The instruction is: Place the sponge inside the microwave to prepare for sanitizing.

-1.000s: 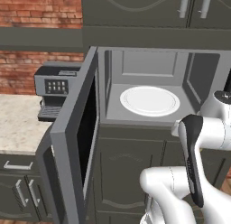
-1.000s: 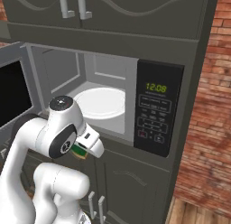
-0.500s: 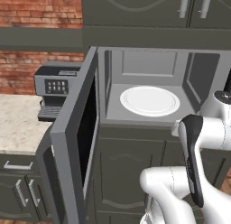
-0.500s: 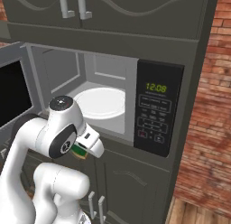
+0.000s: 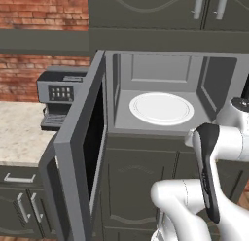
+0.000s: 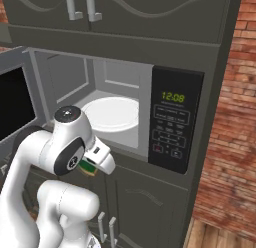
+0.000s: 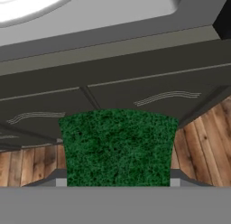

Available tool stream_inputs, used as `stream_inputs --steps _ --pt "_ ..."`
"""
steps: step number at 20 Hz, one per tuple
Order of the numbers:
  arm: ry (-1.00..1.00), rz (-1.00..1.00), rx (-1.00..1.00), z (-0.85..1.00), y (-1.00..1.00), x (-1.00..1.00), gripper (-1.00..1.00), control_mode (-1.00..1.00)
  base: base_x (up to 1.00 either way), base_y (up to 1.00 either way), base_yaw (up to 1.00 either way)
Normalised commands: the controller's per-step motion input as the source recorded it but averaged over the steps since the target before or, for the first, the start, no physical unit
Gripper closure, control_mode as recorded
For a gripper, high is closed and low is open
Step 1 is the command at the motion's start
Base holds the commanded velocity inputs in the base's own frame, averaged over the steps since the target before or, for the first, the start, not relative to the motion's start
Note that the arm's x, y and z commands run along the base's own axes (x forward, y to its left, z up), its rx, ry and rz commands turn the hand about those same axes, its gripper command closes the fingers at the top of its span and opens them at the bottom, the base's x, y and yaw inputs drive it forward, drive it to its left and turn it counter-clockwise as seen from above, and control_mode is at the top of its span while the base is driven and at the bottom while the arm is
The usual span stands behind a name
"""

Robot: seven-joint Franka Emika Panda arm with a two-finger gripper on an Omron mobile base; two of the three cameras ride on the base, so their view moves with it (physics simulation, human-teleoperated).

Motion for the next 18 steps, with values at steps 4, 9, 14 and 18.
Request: stream_inputs --steps 4,9,14,18 --pt "-0.34 0.05 0.01 0.27 0.13 -0.02 1.00 -1.00 0.00 0.00 0.00" --pt "-0.46 0.00 0.00 0.55 0.16 0.03 1.00 -1.00 0.00 0.00 0.00" --pt "-0.33 0.00 -0.10 0.51 0.28 0.10 1.00 -1.00 0.00 0.00 0.00" --pt "-0.22 0.00 -0.14 0.24 0.34 0.26 1.00 -1.00 0.00 0.00 0.00"
